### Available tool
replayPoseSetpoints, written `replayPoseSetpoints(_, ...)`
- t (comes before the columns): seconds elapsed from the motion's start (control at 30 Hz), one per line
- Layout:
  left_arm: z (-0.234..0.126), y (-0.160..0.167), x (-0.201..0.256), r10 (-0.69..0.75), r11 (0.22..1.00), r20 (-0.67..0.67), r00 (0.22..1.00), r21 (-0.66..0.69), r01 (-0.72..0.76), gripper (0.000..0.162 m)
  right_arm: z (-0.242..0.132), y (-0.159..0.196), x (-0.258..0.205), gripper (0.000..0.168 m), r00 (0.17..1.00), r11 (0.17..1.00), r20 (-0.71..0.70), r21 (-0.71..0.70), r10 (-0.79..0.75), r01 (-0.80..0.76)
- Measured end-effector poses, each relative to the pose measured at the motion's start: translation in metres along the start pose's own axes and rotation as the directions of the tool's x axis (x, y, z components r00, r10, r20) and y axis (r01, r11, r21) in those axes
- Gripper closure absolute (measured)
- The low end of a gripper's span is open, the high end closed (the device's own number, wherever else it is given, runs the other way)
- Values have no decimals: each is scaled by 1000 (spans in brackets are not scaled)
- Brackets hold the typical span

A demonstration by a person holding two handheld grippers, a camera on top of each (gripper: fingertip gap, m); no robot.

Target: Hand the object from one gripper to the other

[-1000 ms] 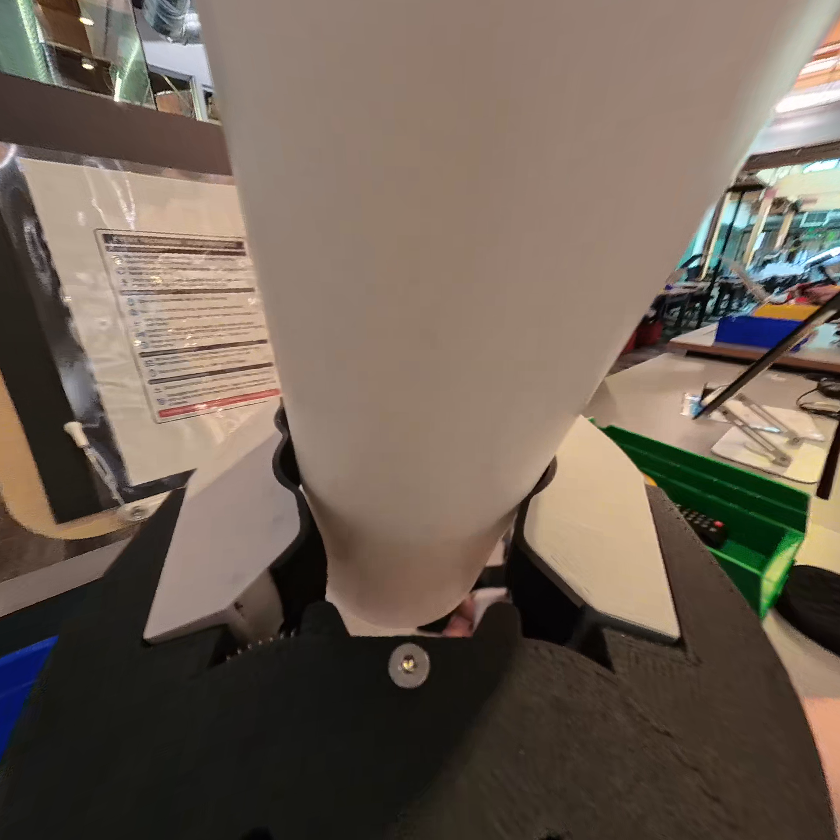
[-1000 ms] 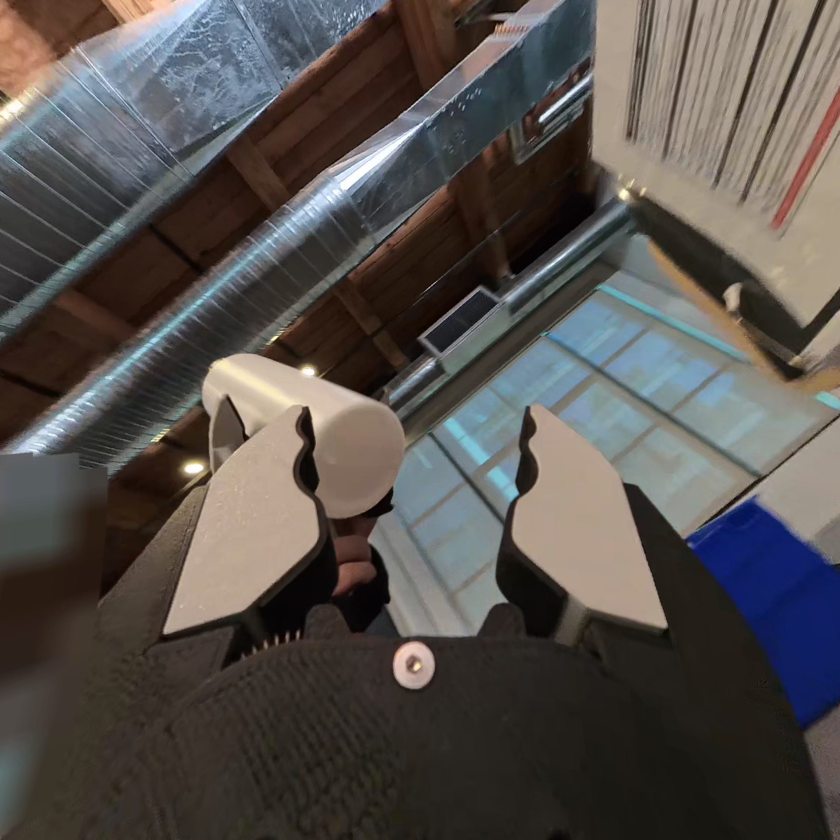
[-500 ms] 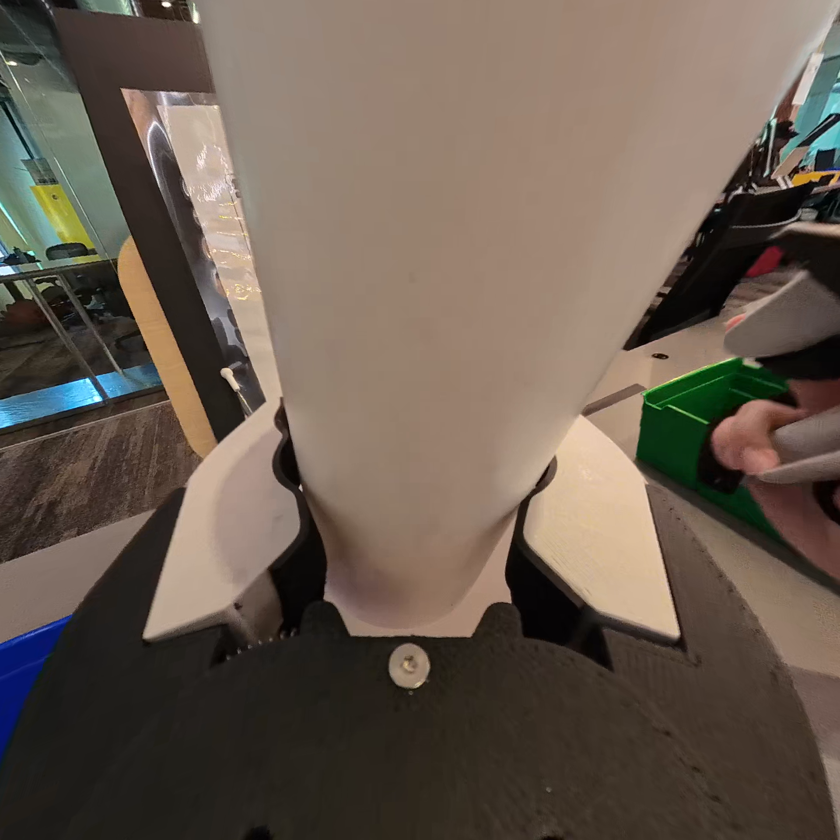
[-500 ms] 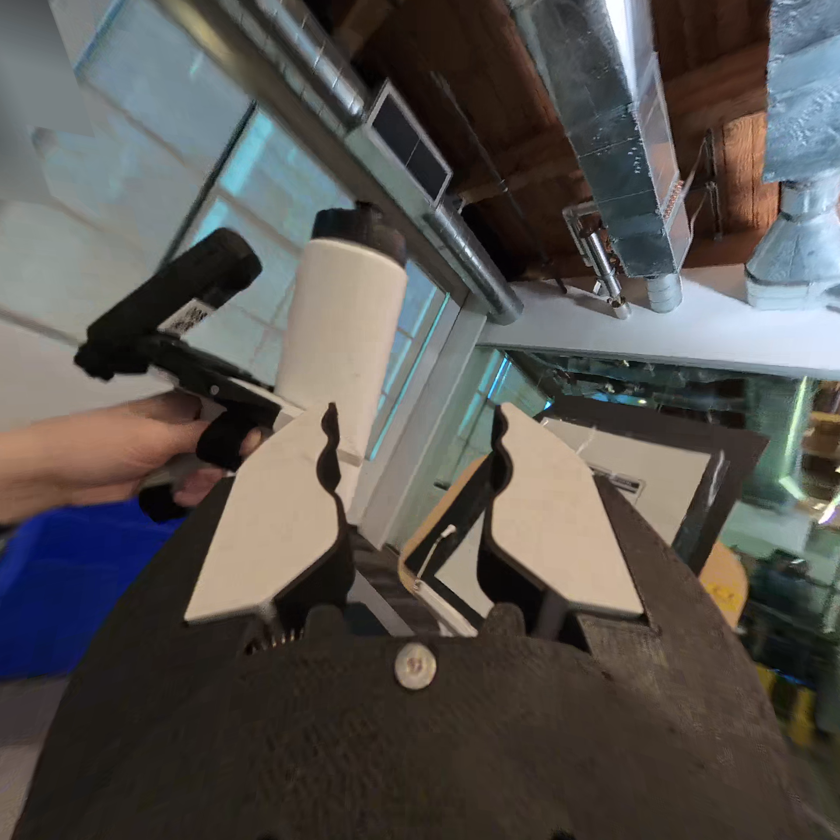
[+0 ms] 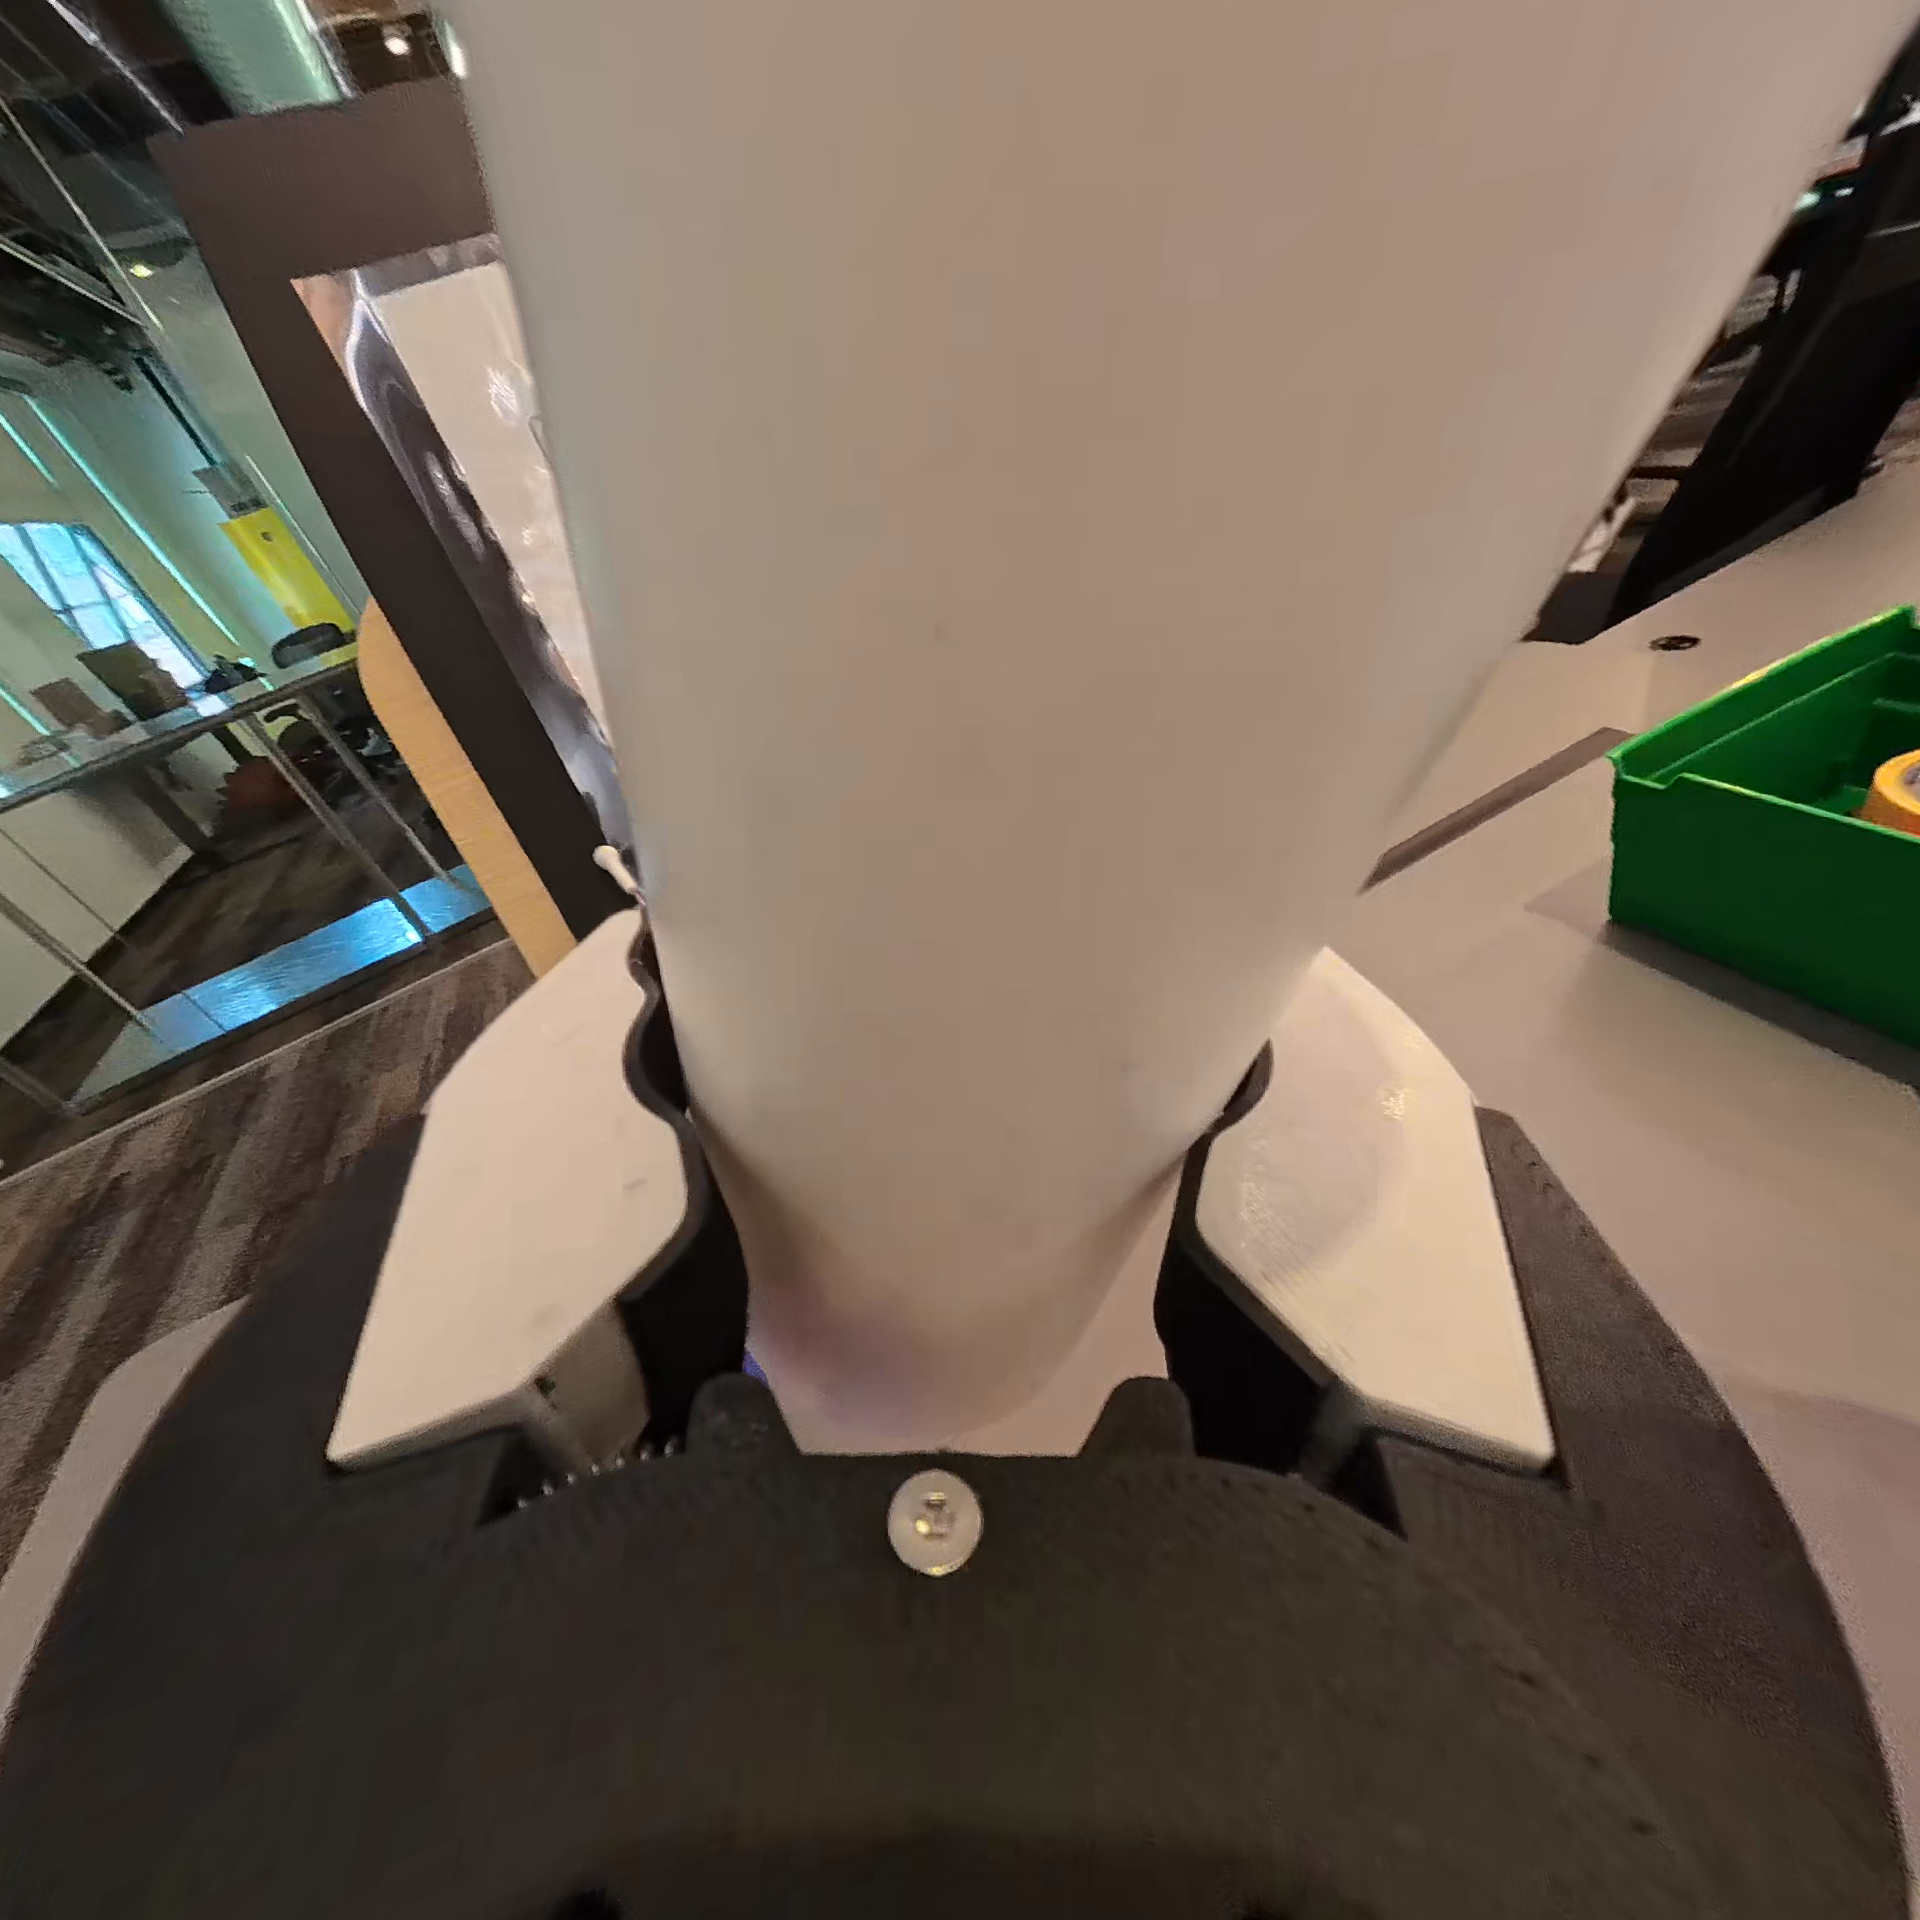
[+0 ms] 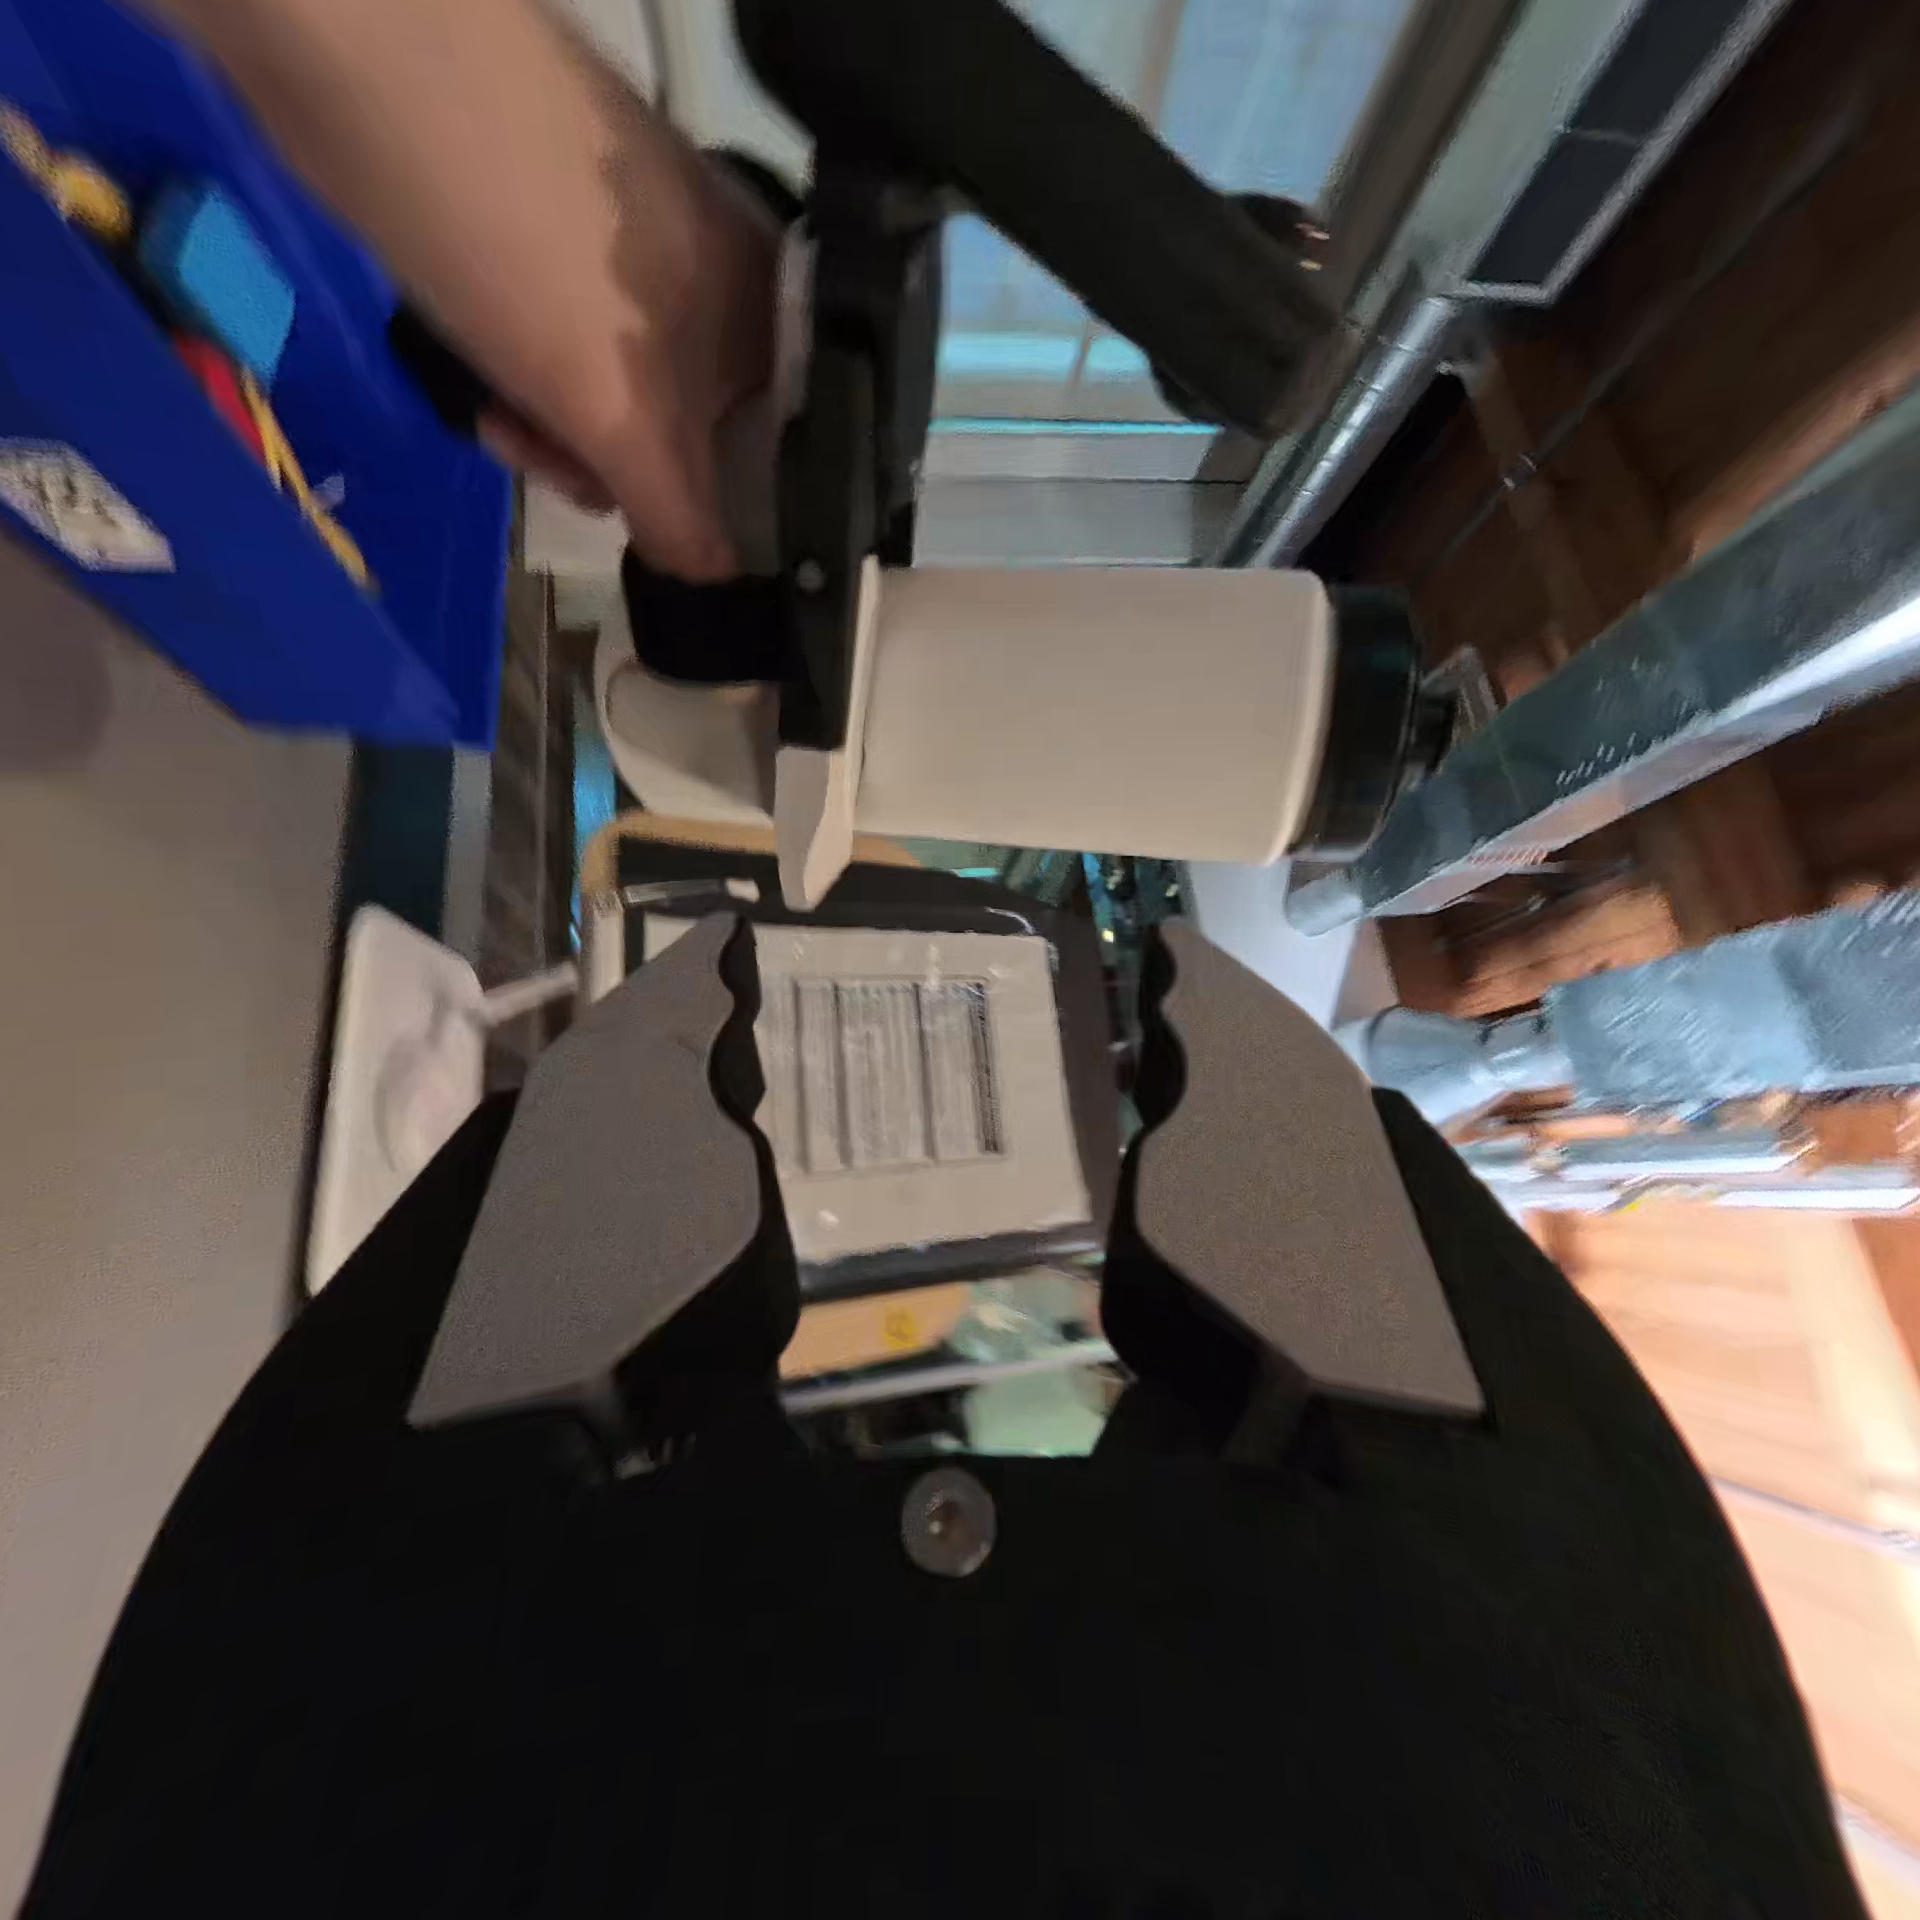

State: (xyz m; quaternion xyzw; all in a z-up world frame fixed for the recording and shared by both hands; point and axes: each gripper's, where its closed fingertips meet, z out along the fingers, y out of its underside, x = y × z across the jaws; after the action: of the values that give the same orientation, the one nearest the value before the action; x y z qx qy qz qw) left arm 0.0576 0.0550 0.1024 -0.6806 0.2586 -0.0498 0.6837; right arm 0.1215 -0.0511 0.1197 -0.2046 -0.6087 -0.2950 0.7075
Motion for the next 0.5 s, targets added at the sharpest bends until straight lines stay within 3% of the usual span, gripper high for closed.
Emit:
replayPoseSetpoints(0.1, -2, -2, 11, -60, 998, -77, 995, -20, 59, 60, 2, -1, 19, 81, 912, 911, 100, -75, -398, 406)
replayPoseSetpoints(0.23, -7, -2, 28, -131, 989, -177, 975, -86, 117, 60, 6, -22, 41, 81, 676, 684, 185, -26, -713, 729)
replayPoseSetpoints(0.43, -21, -16, 51, -165, 985, -270, 949, -91, 145, 60, 20, -15, 41, 73, 375, 403, 335, 16, -864, 915)
replayPoseSetpoints(0.5, -27, -20, 61, -159, 986, -310, 937, -105, 132, 61, 24, -13, 44, 70, 335, 362, 363, 7, -870, 932)
